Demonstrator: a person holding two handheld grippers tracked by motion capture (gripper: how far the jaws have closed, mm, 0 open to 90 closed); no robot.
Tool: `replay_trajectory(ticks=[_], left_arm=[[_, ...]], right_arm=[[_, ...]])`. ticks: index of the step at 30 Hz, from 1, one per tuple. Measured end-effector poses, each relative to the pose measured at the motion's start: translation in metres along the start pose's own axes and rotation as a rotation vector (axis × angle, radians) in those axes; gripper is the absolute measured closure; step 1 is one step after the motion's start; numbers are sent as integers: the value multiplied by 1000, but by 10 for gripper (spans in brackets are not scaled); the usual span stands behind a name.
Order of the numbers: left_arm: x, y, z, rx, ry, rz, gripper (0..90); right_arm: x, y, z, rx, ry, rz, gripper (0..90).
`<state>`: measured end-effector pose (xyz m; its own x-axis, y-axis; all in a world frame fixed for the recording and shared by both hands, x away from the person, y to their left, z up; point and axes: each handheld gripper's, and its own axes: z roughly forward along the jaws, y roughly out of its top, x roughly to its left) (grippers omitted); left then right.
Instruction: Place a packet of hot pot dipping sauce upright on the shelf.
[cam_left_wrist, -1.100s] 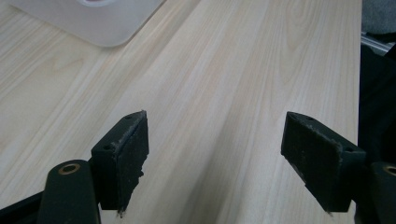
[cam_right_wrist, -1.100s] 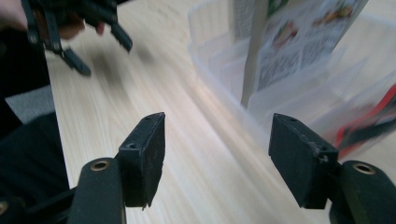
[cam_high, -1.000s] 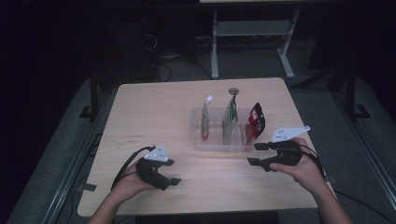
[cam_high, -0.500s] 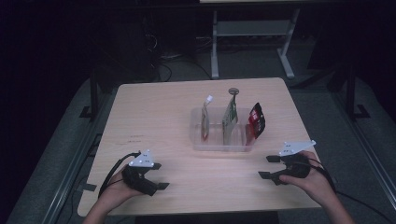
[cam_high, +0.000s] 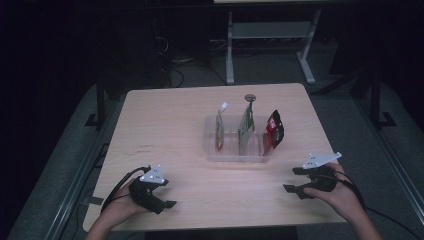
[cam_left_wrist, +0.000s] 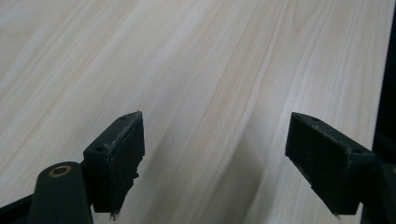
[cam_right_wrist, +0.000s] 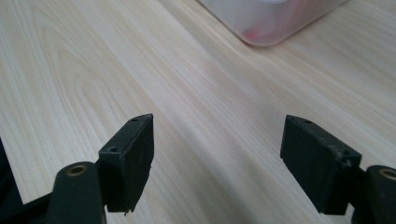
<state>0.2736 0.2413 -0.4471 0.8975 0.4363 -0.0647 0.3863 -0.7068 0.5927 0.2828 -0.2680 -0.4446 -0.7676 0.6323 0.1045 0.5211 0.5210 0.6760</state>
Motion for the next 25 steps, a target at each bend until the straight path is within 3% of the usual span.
replay_trajectory(ticks=[7, 25], left_arm=[[2, -1, -1, 12, 14, 5, 192], [5, -1, -4, 1, 27, 4, 190]], right_arm=[[0, -2, 3, 30, 16, 0, 259], [-2, -3, 2, 25, 17, 1, 259]])
